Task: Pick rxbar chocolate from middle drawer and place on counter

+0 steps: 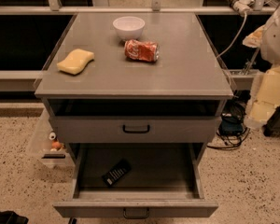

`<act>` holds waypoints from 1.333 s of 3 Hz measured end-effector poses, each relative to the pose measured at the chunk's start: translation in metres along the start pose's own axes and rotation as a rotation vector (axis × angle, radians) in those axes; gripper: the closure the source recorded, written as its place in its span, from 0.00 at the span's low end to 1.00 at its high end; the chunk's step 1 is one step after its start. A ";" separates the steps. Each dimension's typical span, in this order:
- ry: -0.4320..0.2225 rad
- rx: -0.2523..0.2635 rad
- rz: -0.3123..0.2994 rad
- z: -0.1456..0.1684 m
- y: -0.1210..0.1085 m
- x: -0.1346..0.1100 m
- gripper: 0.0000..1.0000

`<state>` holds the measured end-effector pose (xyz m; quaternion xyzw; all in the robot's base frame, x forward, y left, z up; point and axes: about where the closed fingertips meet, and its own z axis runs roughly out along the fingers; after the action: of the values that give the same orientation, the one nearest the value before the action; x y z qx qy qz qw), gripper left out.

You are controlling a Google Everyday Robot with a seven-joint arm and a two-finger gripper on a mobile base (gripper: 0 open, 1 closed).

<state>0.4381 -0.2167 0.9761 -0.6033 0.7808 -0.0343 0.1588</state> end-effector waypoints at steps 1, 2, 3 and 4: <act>0.000 0.000 0.000 0.000 0.000 0.000 0.00; -0.030 -0.008 0.003 0.008 0.001 0.001 0.00; -0.125 -0.050 0.002 0.046 0.022 -0.006 0.00; -0.263 -0.144 0.062 0.118 0.062 -0.030 0.00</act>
Offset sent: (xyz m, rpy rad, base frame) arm 0.0023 -0.0010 -0.0258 0.0739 0.0229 0.0153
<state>0.4218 -0.1549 0.8552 -0.5881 0.7719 0.1057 0.2170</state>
